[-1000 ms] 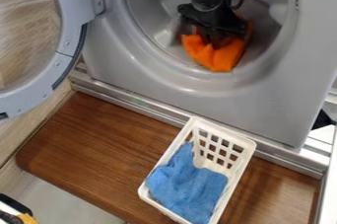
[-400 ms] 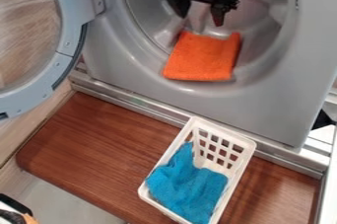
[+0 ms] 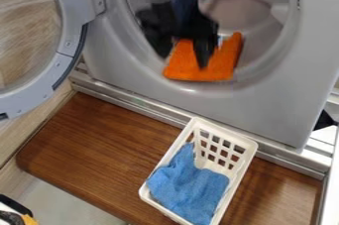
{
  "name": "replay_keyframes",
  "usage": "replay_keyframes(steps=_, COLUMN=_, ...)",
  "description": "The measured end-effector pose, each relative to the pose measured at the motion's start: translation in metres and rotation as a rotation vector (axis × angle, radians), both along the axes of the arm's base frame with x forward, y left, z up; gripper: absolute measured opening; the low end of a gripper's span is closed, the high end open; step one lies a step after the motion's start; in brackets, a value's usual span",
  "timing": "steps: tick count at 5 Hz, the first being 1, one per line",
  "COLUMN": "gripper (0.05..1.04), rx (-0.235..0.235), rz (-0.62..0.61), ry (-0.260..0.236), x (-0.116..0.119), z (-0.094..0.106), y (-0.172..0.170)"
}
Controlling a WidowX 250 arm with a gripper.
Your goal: Take the orange cloth from the white basket and put it inside the washing machine
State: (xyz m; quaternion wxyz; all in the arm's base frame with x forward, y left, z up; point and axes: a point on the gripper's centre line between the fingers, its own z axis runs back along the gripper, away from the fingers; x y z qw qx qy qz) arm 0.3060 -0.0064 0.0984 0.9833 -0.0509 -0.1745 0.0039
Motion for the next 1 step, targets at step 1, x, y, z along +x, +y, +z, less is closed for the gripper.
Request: replay_keyframes(steps=1, gripper=1.000, rx=0.003, rz=-0.011, ry=0.117, x=-0.0287, z=-0.0242, y=-0.0075)
